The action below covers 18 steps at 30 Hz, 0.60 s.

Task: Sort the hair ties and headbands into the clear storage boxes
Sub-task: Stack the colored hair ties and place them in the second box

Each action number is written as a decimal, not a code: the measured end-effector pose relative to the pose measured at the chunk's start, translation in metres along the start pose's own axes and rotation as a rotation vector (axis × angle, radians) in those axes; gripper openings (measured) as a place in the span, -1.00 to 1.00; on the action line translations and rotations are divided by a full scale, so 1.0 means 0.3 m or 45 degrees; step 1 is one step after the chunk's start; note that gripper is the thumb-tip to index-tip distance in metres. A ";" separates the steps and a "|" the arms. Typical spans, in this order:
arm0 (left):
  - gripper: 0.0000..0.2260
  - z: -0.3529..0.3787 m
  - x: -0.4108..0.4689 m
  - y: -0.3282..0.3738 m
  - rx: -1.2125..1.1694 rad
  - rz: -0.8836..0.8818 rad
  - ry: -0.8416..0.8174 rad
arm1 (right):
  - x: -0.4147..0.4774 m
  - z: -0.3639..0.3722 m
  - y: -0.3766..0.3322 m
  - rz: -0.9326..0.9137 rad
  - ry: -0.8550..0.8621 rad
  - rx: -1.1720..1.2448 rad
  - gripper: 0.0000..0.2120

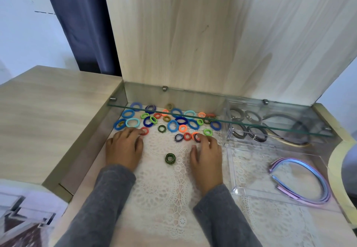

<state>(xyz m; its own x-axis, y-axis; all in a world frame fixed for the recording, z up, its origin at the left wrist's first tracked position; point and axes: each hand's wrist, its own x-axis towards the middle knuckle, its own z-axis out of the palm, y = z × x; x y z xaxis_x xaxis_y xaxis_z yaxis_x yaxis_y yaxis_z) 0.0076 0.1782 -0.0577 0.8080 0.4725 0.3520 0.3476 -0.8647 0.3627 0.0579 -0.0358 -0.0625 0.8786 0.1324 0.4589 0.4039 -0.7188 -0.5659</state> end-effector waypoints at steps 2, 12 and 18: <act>-0.83 -0.004 0.000 0.000 -0.031 -0.008 -0.012 | 0.017 0.012 0.011 0.081 0.050 0.004 -0.71; -0.86 -0.010 -0.003 -0.022 -0.042 0.058 -0.022 | 0.061 0.027 0.017 0.127 -0.014 -0.133 -0.83; -0.90 -0.012 -0.012 -0.012 -0.016 0.141 -0.012 | 0.057 0.028 0.021 0.026 0.034 -0.138 -0.86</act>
<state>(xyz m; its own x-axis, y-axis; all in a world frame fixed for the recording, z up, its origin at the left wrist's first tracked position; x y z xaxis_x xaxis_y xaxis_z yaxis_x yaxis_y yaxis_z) 0.0018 0.1803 -0.0573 0.8454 0.3727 0.3827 0.2503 -0.9092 0.3327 0.0775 -0.0325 -0.0639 0.8786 0.0994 0.4670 0.3546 -0.7908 -0.4989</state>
